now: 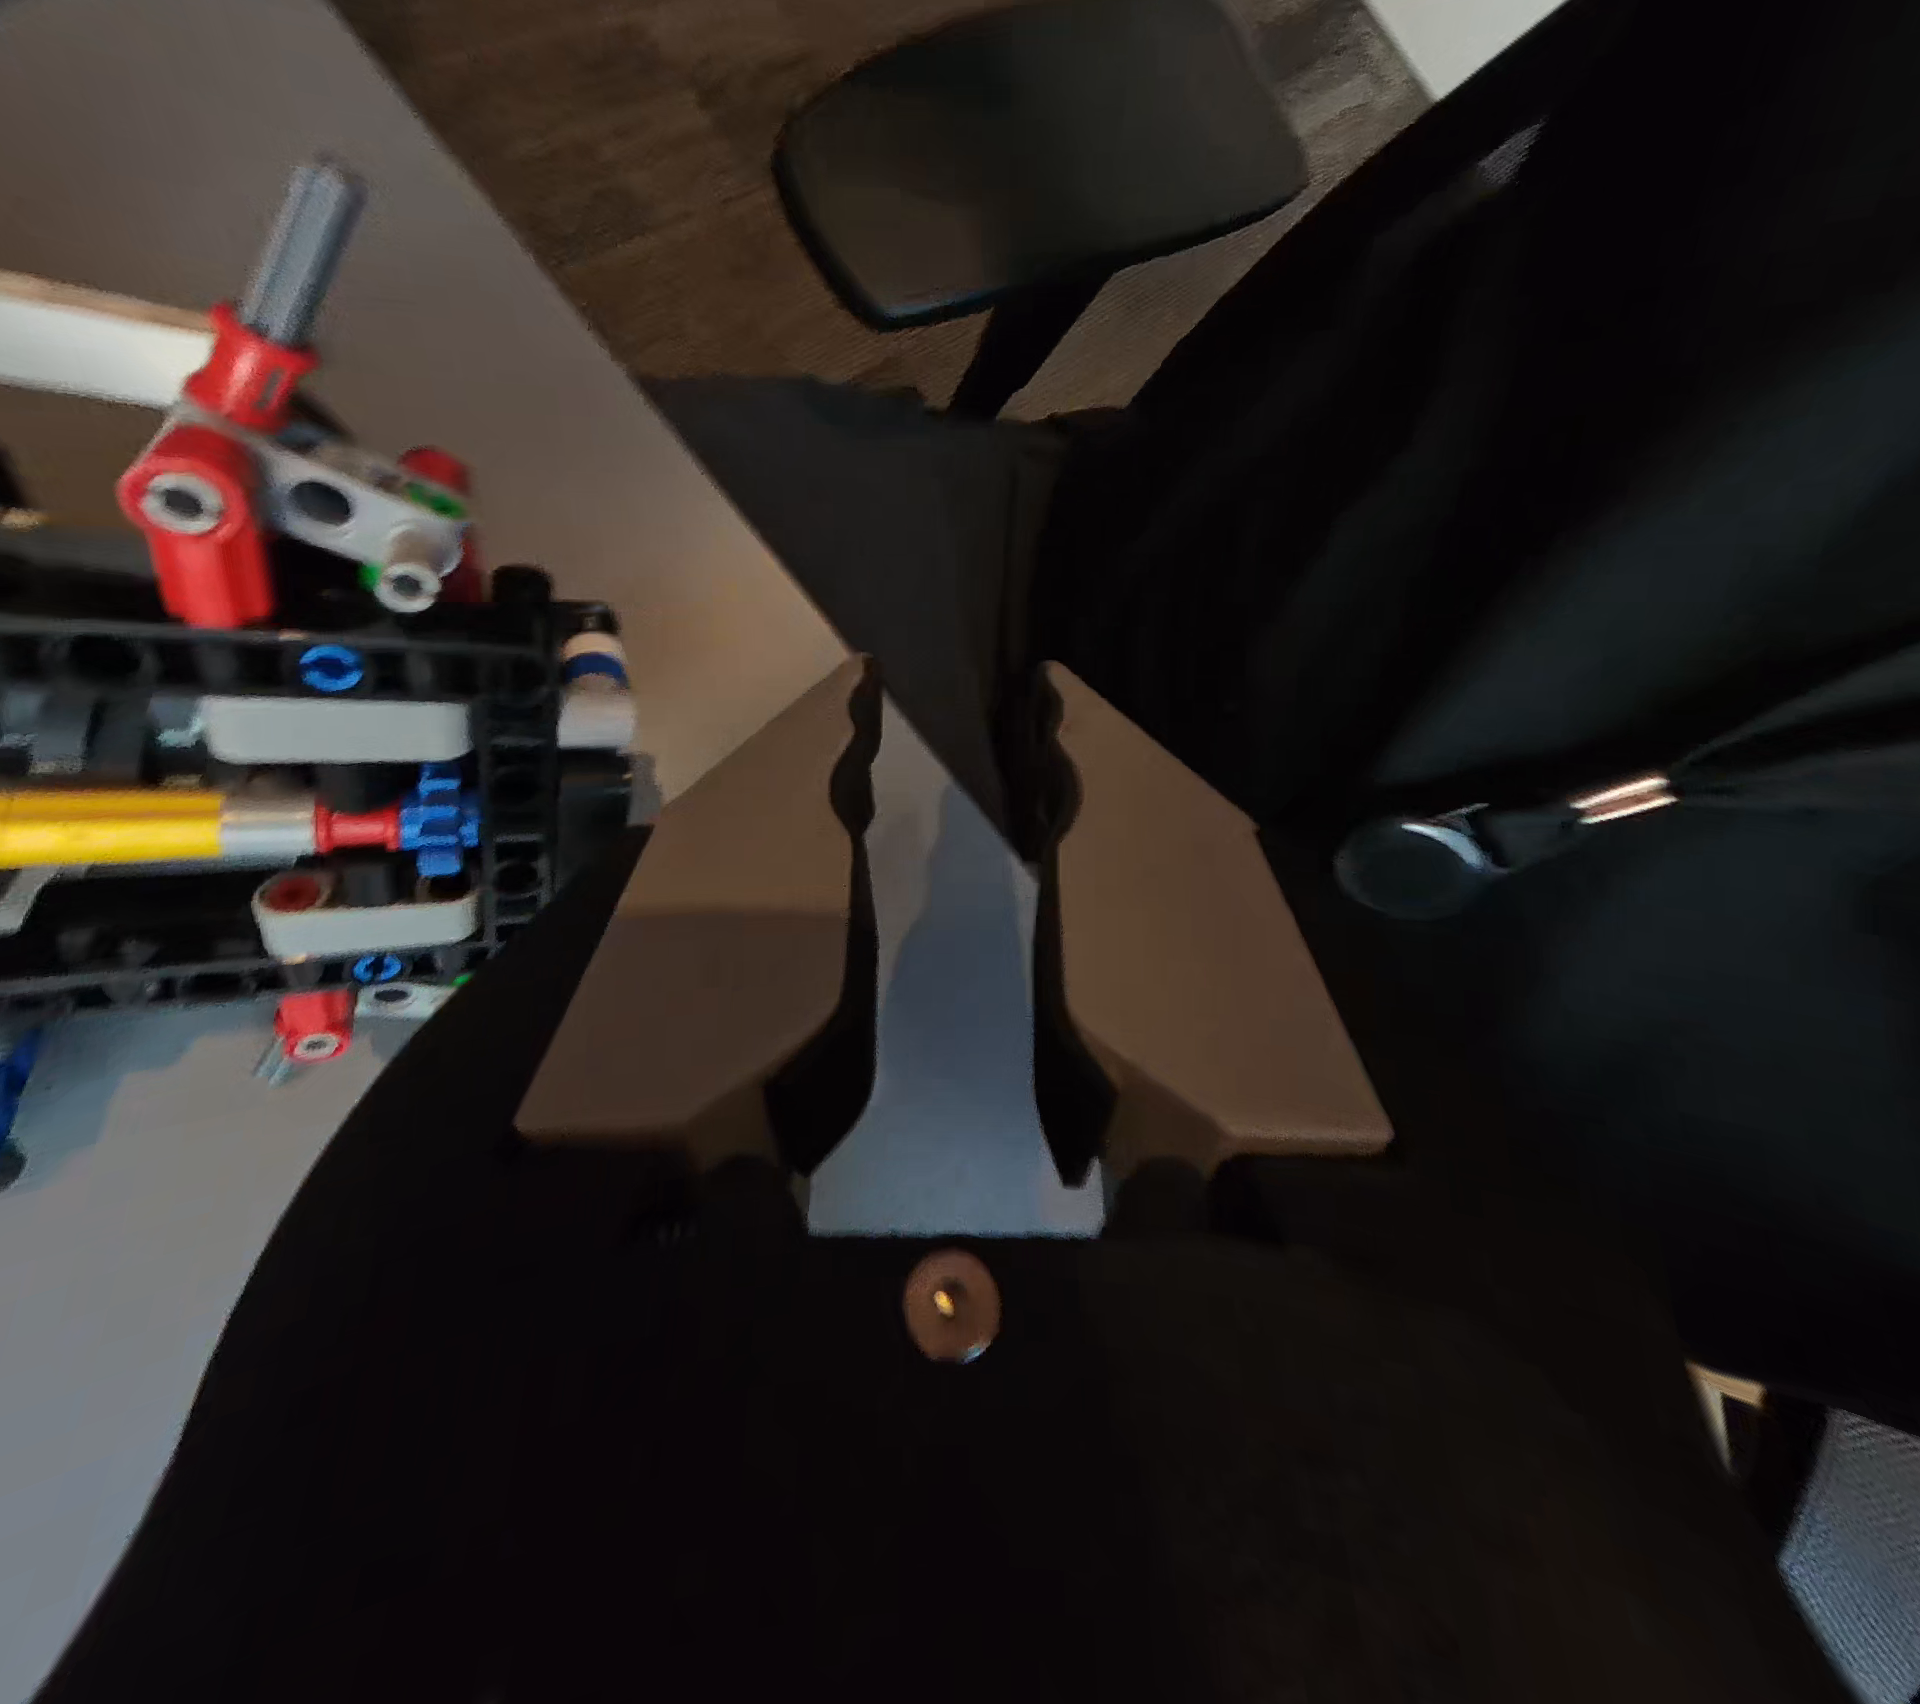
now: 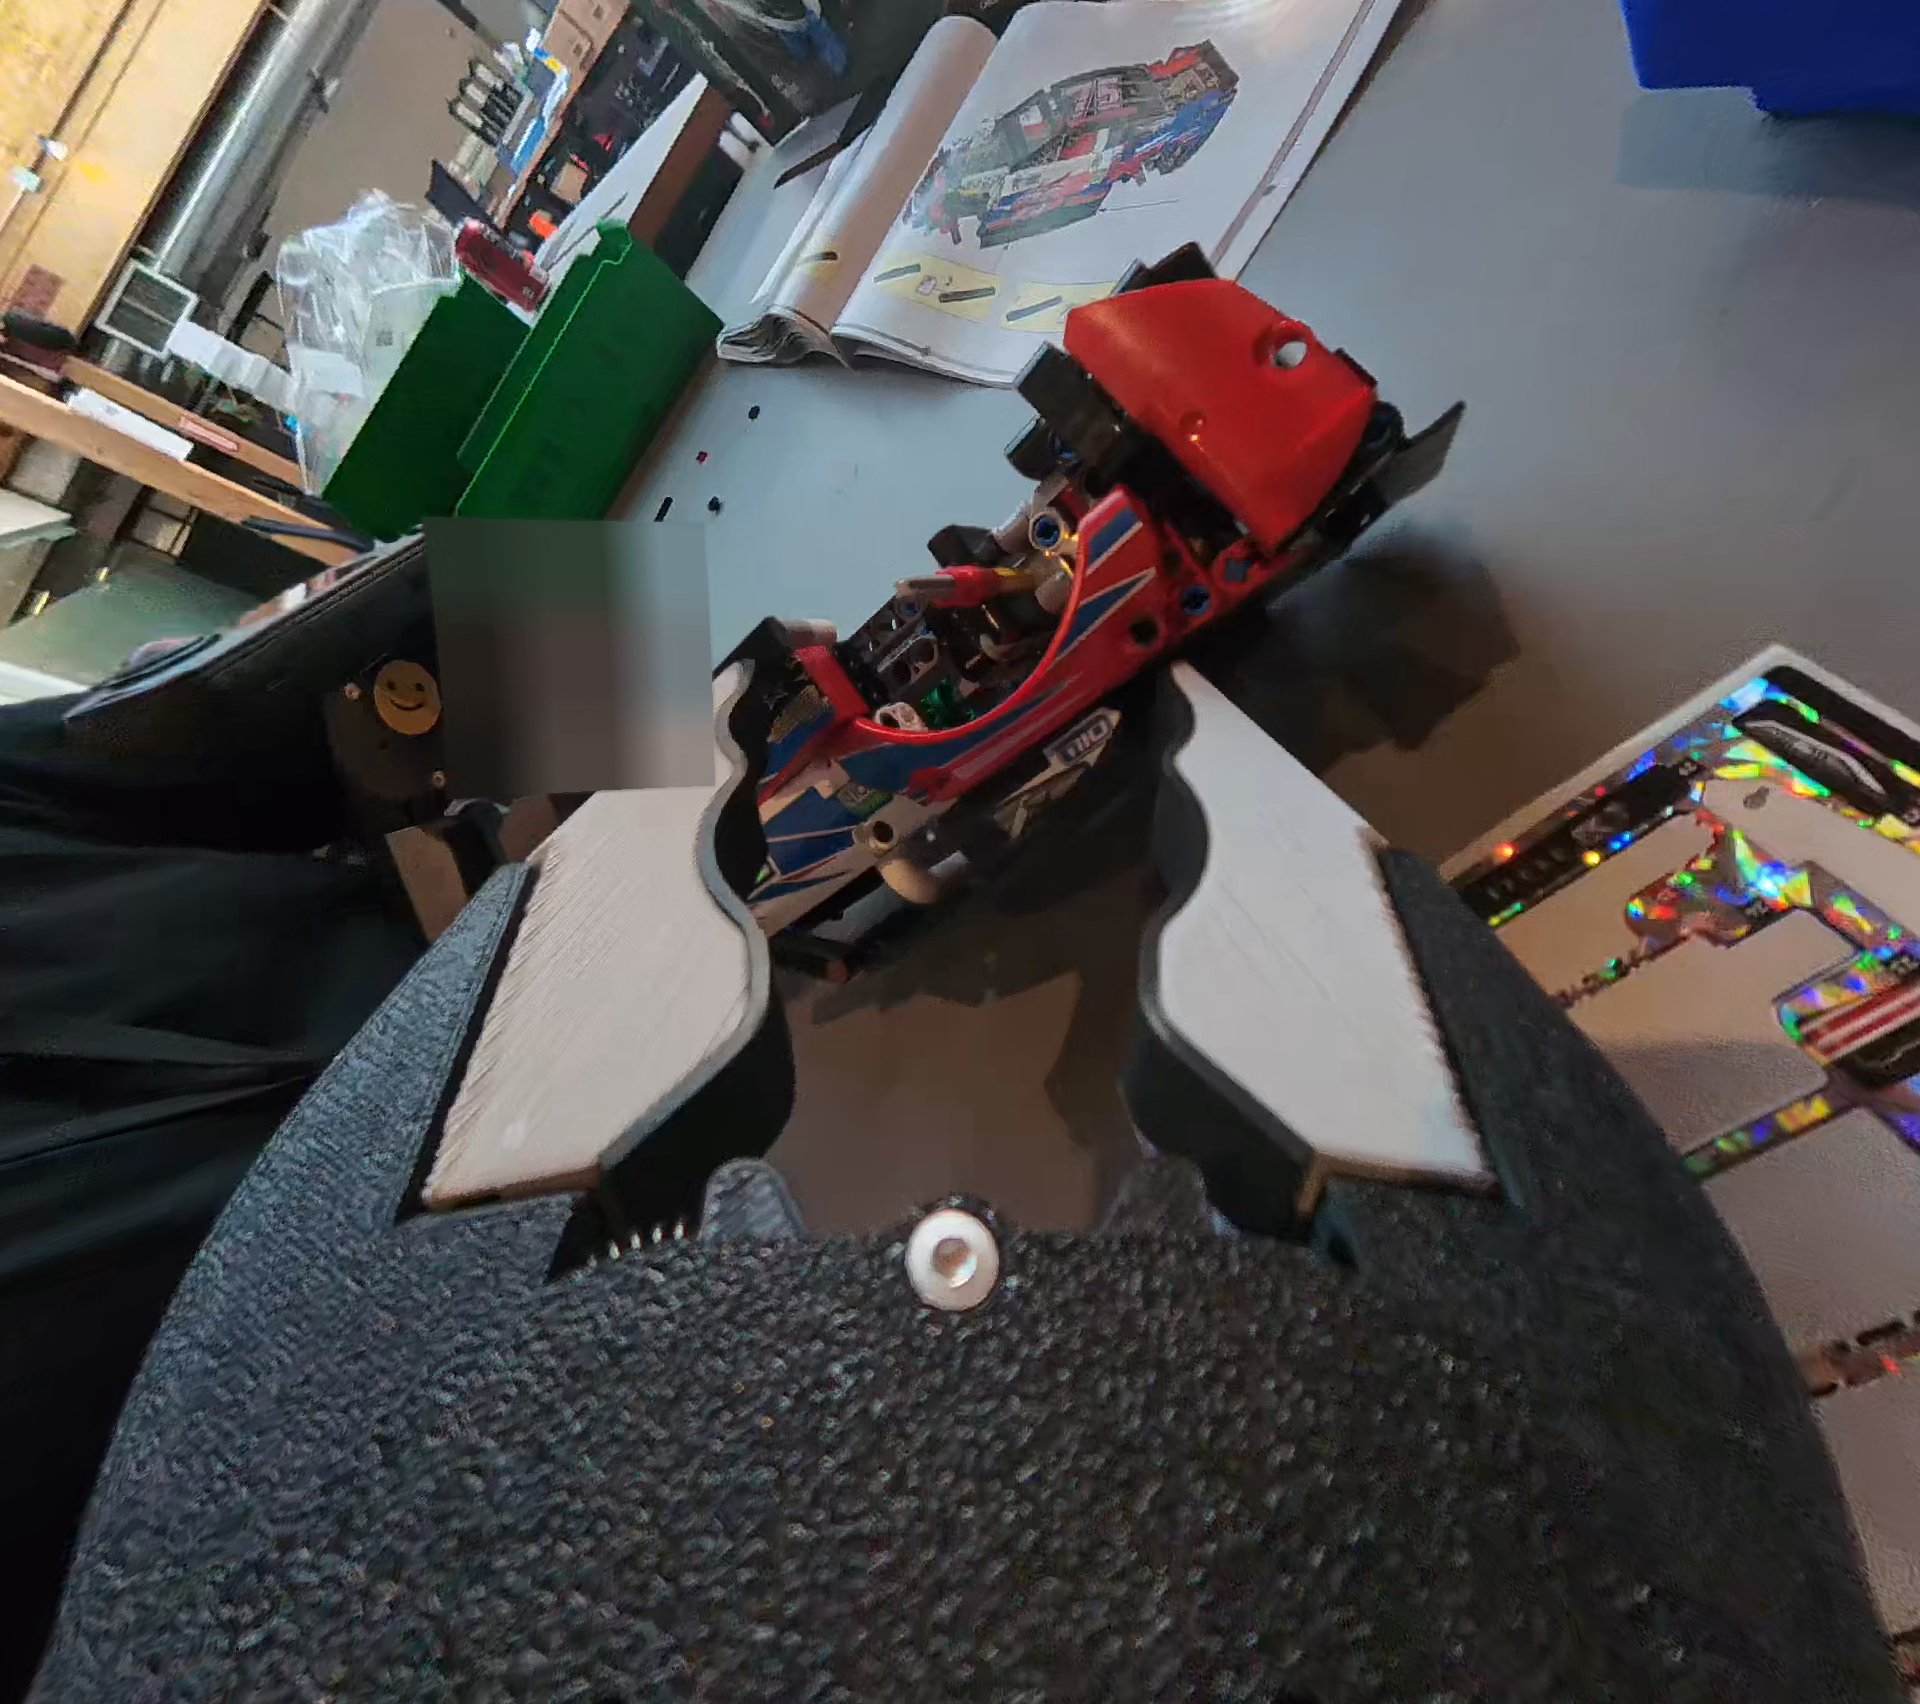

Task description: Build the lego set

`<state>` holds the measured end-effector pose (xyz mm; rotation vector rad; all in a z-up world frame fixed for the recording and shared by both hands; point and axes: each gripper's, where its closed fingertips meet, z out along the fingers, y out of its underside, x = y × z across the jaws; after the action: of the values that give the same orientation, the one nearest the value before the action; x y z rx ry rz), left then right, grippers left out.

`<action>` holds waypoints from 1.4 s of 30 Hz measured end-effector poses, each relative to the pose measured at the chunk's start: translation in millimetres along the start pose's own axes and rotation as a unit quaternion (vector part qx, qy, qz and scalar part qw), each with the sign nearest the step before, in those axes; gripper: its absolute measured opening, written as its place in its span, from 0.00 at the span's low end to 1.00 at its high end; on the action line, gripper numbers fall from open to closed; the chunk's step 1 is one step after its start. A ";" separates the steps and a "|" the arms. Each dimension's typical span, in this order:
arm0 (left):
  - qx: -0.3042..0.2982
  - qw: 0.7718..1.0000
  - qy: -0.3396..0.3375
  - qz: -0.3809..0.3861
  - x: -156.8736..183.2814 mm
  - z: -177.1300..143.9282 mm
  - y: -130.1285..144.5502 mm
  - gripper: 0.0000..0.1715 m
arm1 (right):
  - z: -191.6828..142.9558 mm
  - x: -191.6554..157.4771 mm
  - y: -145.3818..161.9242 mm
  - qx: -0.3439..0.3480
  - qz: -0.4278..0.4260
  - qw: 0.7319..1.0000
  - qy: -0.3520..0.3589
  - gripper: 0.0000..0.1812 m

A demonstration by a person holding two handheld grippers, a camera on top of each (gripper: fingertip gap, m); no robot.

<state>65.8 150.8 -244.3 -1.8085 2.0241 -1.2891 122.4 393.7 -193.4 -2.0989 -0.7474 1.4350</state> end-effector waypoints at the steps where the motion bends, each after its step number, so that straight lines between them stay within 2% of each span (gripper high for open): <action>1: 0.007 1.000 0.023 0.007 8.1 -0.2 -5.9 0.15 | 1.5 0.1 -1.2 -0.012 -0.003 1.000 -0.005 0.40; 3: 0.008 0.998 0.052 0.025 17.1 -13.5 -11.3 0.17 | 4.5 -0.3 -3.0 -0.036 -0.008 0.999 -0.011 0.40; 5: -0.007 0.999 -0.005 0.044 -8.0 -44.1 -11.5 0.21 | 6.7 -0.8 -4.0 -0.050 -0.013 0.999 -0.011 0.41; 7: -0.039 0.989 -0.129 0.053 -65.6 -91.4 -10.6 0.25 | 7.3 -2.3 -3.1 -0.055 -0.017 0.998 -0.011 0.43; 9: -0.072 0.965 -0.247 0.046 -130.6 -142.4 -14.5 0.37 | 7.3 -5.1 -2.7 -0.047 -0.016 0.999 -0.020 0.45; 11: -0.076 0.949 -0.305 0.027 -185.4 -176.1 -27.5 0.43 | 7.5 -6.9 -1.9 -0.035 -0.002 0.999 -0.034 0.47; 14: -0.051 0.954 -0.296 0.003 -239.6 -187.0 -49.6 0.49 | 4.4 -9.2 -0.6 -0.017 0.031 0.998 -0.046 0.51; 16: -0.030 0.962 -0.272 -0.009 -260.8 -184.8 -61.4 0.47 | -3.2 -16.7 3.4 -0.003 0.053 0.998 -0.043 0.57; 19: 0.015 0.983 -0.183 -0.015 -261.2 -173.3 -77.6 0.44 | -13.1 -38.4 20.6 0.005 0.074 0.997 -0.027 0.60; 23: 0.028 0.994 -0.107 -0.023 -257.2 -158.2 -78.3 0.43 | -1.0 -53.6 47.9 -0.010 0.094 0.994 0.061 0.64; 25: 0.026 0.996 -0.080 -0.038 -254.4 -149.8 -72.2 0.41 | 13.8 -54.9 65.0 -0.054 0.086 0.989 0.109 0.64; 27: 0.028 0.996 -0.057 -0.056 -248.5 -141.9 -66.3 0.39 | 20.3 -40.6 82.8 -0.116 0.068 0.973 0.187 0.64; 32: 0.072 0.990 -0.086 -0.090 -234.7 -149.3 -55.2 0.42 | 28.8 -46.7 98.3 -0.199 0.054 0.961 0.186 0.66; 33: 0.074 0.988 -0.096 -0.094 -229.9 -152.4 -49.5 0.43 | 27.7 -49.4 99.0 -0.210 0.051 0.960 0.176 0.63; 34: 0.073 0.986 -0.117 -0.095 -226.2 -155.9 -41.5 0.43 | 25.6 -50.3 98.9 -0.219 0.048 0.959 0.172 0.59; 36: 0.071 0.979 -0.157 -0.109 -217.5 -165.2 -24.1 0.39 | 17.4 -45.8 97.2 -0.236 0.029 0.954 0.183 0.57; 38: 0.079 0.969 -0.177 -0.150 -202.7 -174.1 -6.2 0.37 | 9.8 -40.9 93.3 -0.250 0.017 0.950 0.184 0.54; 42: 0.086 0.958 -0.206 -0.178 -157.6 -182.1 29.7 0.33 | 4.9 -34.7 83.2 -0.275 -0.017 0.949 0.152 0.50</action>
<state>-24.3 374.4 -216.7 -2.1975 1.3752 -1.0087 121.2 309.8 -226.7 -2.6223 -1.1442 0.9091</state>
